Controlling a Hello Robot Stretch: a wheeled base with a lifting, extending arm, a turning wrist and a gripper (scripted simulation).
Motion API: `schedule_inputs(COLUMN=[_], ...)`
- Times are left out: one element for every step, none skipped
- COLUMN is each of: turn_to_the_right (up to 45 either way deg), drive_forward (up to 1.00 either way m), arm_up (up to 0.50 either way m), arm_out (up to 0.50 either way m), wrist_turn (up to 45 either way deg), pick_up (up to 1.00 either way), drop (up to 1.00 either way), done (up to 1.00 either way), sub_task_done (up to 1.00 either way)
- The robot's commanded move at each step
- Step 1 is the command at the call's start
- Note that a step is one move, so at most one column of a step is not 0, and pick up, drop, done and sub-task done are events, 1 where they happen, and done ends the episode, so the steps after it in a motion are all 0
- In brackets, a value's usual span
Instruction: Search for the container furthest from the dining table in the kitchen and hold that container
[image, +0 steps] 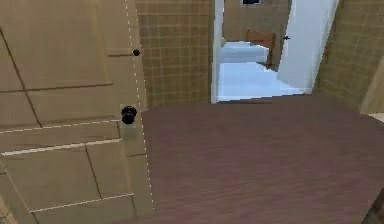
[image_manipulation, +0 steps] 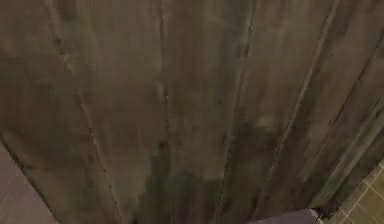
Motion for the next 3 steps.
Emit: schedule_inputs(turn_to_the_right=[0.0, 18.0, 0.0], drive_forward=[0.45, 0.0, 0.35], arm_up=[0.0, 0.0, 0.0], arm_out=[0.0, 0.0, 0.0], wrist_turn=[0.0, 0.0, 0.0], pick_up=[0.0, 0.0, 0.0], drop=[0.0, 0.0, 0.0], done=[0.0, 0.0, 0.0], sub_task_done=[0.0, 0.0, 0.0])
